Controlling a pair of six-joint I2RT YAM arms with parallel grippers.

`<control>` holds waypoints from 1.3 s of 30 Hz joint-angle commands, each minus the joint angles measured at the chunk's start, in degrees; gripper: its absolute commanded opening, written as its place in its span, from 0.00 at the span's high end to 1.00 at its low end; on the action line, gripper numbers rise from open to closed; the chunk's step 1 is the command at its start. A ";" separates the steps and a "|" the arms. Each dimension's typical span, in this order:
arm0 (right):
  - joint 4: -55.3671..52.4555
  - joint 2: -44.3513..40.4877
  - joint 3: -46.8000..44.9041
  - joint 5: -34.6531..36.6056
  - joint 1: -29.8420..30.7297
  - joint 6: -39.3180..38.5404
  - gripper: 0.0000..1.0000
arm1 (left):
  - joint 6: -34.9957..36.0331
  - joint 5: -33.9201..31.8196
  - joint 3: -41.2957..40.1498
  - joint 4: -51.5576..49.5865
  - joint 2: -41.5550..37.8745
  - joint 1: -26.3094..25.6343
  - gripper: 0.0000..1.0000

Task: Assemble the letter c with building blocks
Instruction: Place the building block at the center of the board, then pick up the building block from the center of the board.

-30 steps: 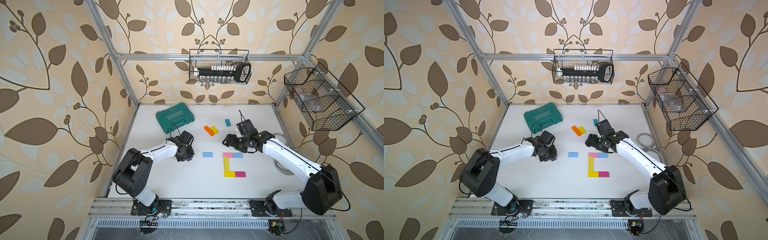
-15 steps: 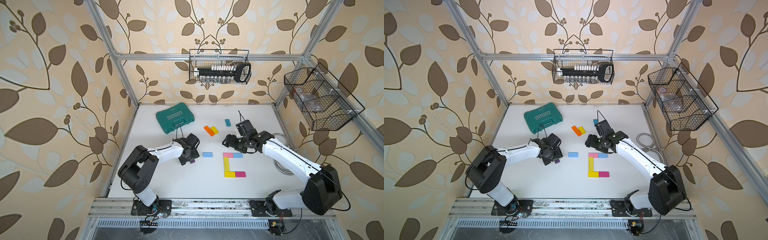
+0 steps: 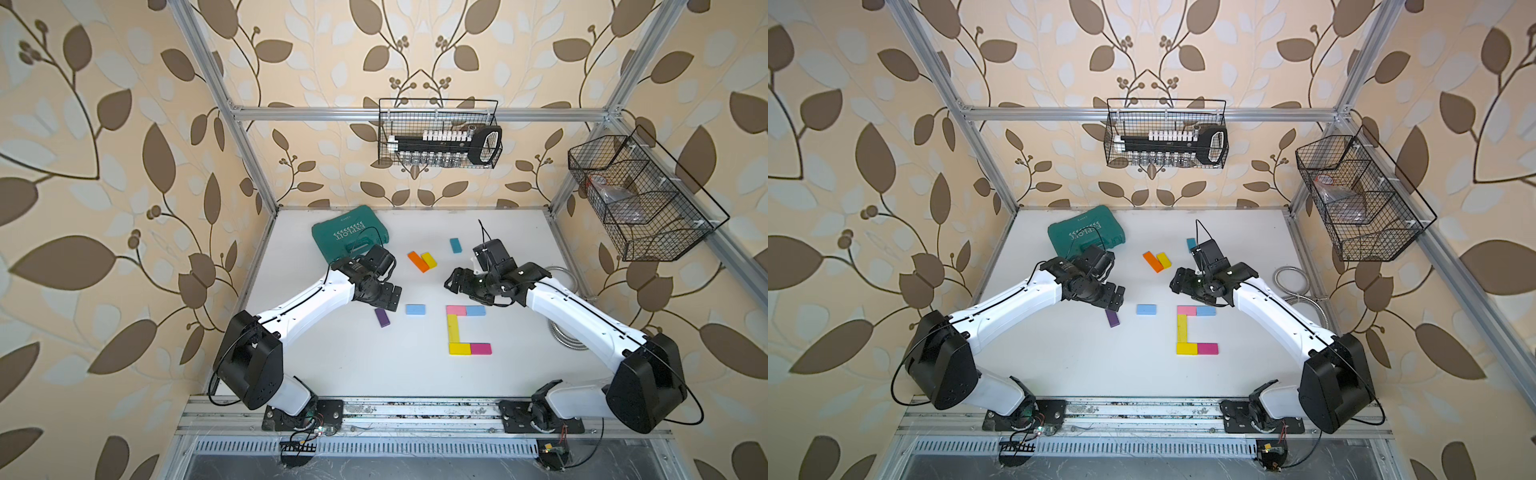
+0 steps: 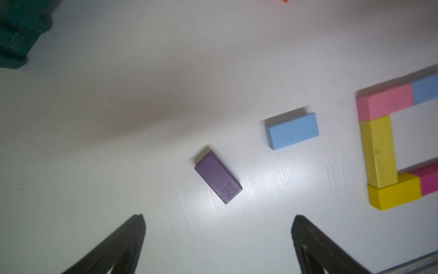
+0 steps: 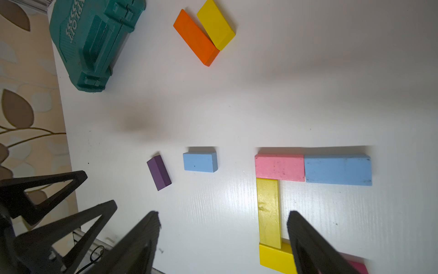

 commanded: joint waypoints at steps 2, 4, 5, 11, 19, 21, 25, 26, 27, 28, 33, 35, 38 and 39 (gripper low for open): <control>0.77 -1.19 -1.17 -0.64 0.30 0.33 0.17 | 15.04 0.92 -0.89 -2.45 0.53 -0.01 0.01; 1.01 -1.60 -1.48 -0.69 0.25 0.42 0.17 | 19.06 0.97 -1.12 -1.93 1.69 0.07 0.01; 1.16 -1.70 -1.53 -0.86 0.29 0.50 0.17 | 20.39 1.23 -1.32 -1.47 2.41 0.09 0.01; 1.67 -2.01 -2.29 -0.99 0.30 1.13 0.17 | 24.38 3.60 0.66 -2.29 9.49 0.12 0.04; 2.00 -3.03 -2.99 -1.17 0.24 1.39 0.17 | 25.85 2.90 0.17 0.60 13.30 0.10 0.05; 2.02 -3.07 -3.08 -1.13 0.20 1.39 0.17 | 26.03 2.46 0.33 1.21 13.91 0.09 0.05; 2.08 -2.72 -2.94 -1.37 0.20 1.56 0.17 | 26.65 2.77 1.12 0.89 15.58 0.12 0.06; 2.11 -2.70 -2.86 -1.39 0.24 1.56 0.16 | 26.85 2.76 1.19 0.95 15.84 0.16 0.06; 2.11 -2.62 -2.78 -1.46 0.23 1.69 0.16 | 26.95 2.74 1.17 1.02 16.13 0.07 0.06; 2.13 -2.58 -2.72 -1.50 0.24 1.74 0.16 | 27.15 2.52 1.22 1.20 16.30 0.12 0.06; 2.11 -2.48 -2.20 -1.65 0.19 1.74 0.13 | 27.67 1.57 1.48 2.34 17.20 0.12 0.06; 2.15 -2.53 -2.15 -1.79 0.24 1.74 0.11 | 28.00 1.02 1.97 2.58 17.84 0.09 0.06; 2.13 -2.46 -2.23 -1.74 0.13 1.74 0.10 | 28.54 1.28 2.60 2.45 18.91 0.11 0.06; 2.12 -2.54 -2.23 -1.74 0.06 1.74 0.10 | 28.67 1.35 2.68 2.39 19.17 0.13 0.06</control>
